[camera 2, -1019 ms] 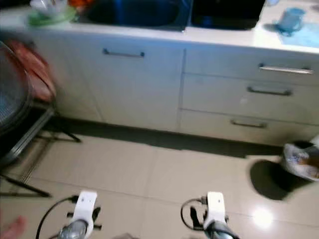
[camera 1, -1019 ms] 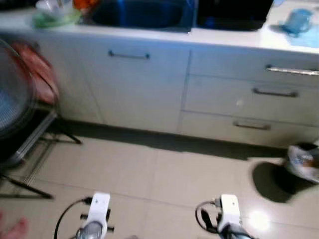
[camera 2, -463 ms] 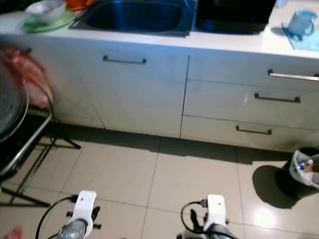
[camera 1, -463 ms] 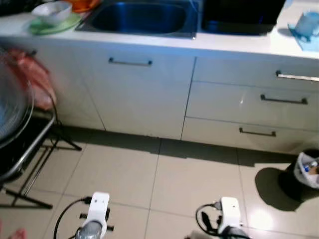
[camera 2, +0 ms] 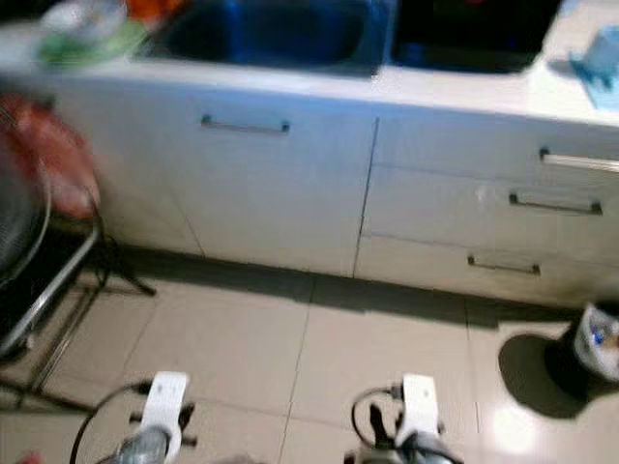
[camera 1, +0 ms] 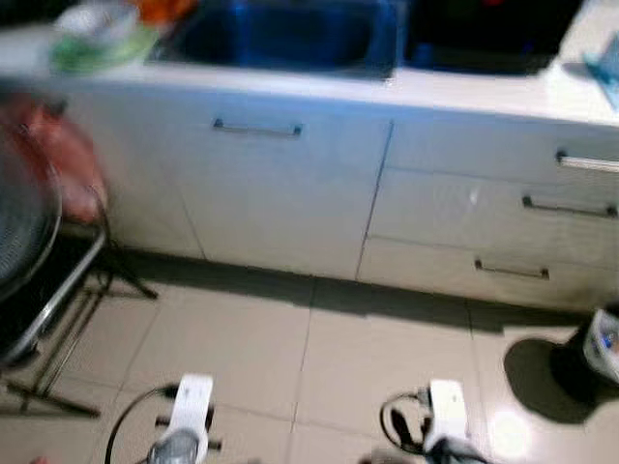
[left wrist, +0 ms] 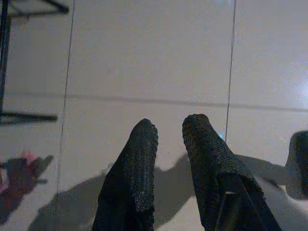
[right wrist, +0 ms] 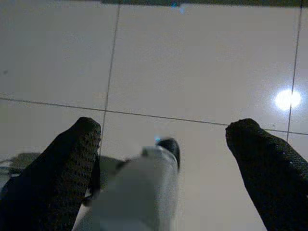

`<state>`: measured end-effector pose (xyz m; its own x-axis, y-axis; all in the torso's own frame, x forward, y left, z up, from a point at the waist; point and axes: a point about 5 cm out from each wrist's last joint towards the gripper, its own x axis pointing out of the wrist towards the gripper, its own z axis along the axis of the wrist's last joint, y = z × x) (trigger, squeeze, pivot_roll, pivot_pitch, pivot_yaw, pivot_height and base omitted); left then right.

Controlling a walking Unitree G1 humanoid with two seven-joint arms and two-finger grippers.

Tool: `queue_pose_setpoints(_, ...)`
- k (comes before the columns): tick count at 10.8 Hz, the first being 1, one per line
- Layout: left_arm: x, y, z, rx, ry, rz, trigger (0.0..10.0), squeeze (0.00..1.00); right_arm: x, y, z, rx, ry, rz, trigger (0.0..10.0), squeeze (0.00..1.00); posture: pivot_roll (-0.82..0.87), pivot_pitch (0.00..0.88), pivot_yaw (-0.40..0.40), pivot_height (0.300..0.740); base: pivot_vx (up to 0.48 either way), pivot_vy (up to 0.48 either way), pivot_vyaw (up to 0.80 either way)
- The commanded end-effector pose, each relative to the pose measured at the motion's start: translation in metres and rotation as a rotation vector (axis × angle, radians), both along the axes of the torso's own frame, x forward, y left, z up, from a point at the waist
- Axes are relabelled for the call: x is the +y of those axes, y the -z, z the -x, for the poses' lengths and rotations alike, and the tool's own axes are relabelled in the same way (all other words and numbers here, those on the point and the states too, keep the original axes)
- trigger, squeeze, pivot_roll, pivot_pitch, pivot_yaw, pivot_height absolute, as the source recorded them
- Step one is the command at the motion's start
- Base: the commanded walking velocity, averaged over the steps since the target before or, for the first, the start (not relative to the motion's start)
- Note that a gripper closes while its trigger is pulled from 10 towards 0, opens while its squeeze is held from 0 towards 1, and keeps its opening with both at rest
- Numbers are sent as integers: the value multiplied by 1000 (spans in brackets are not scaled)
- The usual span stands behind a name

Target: Kitchen organization

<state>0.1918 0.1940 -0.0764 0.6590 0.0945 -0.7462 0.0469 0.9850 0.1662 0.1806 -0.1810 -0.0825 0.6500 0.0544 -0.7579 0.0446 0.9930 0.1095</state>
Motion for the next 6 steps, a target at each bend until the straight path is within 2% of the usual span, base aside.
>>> queue_pose_setpoints(1, -6, 4, 7, 24, -3, 14, 10000, 0, -9, 2, 5, 17, 22, 14, 10000, 0, -34, 138, 32, 740, 304, 0, 0)
queue_pose_setpoints(6, -5, 4, 6, 22, -6, 16, 10000, 0, -9, 2, 5, 18, 23, 12, 10000, 0, -34, 139, 32, 740, 303, 0, 0)
